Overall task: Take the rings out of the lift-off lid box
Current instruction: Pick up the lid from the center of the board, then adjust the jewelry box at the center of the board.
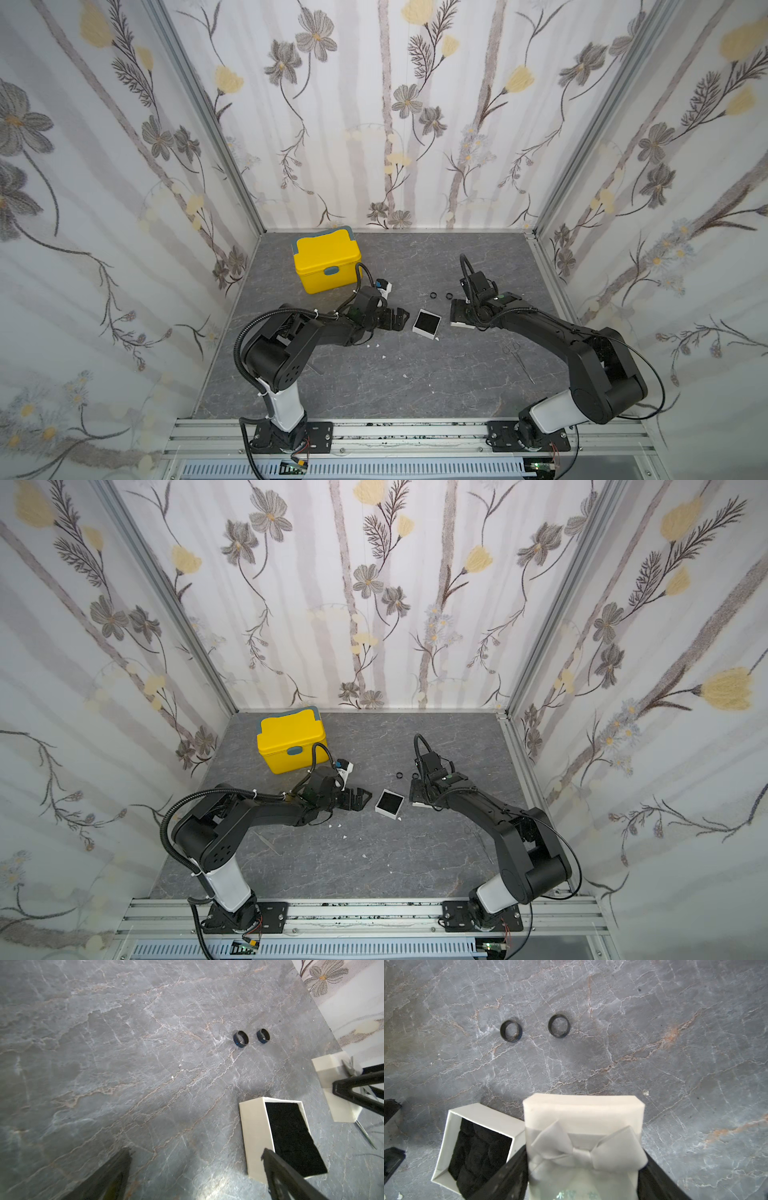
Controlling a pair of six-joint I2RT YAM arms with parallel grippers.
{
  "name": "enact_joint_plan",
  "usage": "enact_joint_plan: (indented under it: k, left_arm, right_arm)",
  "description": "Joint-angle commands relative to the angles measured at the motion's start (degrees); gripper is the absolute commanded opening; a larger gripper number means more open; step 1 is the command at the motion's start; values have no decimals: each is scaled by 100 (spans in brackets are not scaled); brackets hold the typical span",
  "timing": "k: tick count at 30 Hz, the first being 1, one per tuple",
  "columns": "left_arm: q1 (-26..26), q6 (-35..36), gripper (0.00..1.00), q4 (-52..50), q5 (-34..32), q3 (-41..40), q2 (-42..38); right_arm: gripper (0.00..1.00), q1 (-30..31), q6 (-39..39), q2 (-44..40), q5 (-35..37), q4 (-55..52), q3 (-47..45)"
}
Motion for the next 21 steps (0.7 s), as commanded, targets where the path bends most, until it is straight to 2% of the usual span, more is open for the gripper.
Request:
enact_joint_plan:
  k: [1,21]
  left_arm:
    - [-88,-246,100,-429,17,-5,119]
    - [-742,-797,100,-196,-66,-509,-38]
  right_arm:
    - [74,15,-29,-80,28,-160,59]
    - [74,68,-112,-300,-94,-101,75]
